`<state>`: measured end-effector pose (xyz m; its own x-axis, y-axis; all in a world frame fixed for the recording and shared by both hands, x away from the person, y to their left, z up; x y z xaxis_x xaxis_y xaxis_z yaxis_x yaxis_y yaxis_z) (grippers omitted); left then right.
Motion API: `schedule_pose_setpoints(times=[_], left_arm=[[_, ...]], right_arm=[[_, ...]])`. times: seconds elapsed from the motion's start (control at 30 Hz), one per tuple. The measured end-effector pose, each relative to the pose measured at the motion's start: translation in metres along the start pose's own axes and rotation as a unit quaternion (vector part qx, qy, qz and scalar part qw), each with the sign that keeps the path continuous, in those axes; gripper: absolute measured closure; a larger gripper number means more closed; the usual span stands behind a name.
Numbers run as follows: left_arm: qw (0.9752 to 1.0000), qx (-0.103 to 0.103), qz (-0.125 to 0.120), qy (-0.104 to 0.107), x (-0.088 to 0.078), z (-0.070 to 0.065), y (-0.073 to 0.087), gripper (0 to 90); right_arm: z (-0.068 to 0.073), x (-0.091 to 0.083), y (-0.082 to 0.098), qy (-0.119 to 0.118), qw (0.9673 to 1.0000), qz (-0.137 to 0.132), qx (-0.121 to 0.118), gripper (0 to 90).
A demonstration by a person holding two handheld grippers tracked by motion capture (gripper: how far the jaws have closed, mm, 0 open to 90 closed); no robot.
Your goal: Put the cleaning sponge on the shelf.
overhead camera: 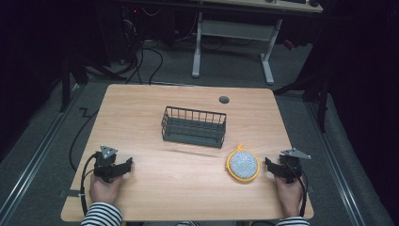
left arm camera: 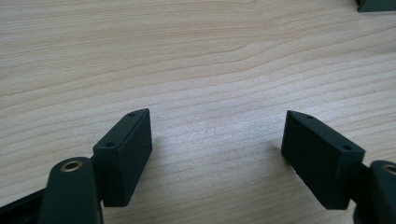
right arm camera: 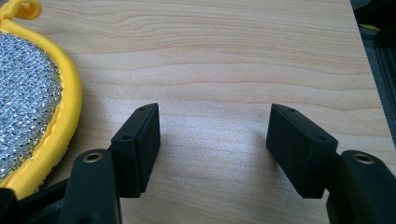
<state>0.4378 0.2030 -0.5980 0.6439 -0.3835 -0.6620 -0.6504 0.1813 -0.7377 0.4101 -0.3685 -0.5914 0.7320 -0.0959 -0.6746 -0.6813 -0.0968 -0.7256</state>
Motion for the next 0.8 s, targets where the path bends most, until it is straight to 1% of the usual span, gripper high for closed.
schedule_pose_setpoints(times=[0.63, 0.8], left_arm=[[1.0000, 0.000, 0.000, 0.003, 0.0001, 0.0001, -0.0003, 24.9], [1.0000, -0.001, -0.002, 0.003, -0.0002, 0.0007, -0.0006, 26.5]], right_arm=[[0.0004, 0.0000, 0.0001, 0.002, 1.0000, 0.000, 0.001, 35.1], [0.0004, -0.0002, 0.0002, 0.002, 1.0000, 0.001, 0.001, 35.1]])
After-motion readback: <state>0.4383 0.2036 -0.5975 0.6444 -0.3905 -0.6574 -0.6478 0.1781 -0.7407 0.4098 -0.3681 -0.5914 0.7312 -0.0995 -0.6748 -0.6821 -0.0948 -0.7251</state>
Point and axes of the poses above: each handheld gripper's, and its own axes: x roughly forward along the jaws, y roughly out of its underside, z roughly to its left, the point moved 9 cm from there along x, roughly forward along the jaws, and after that the axes turned 10 degrees about y, right-handed, at the moved point
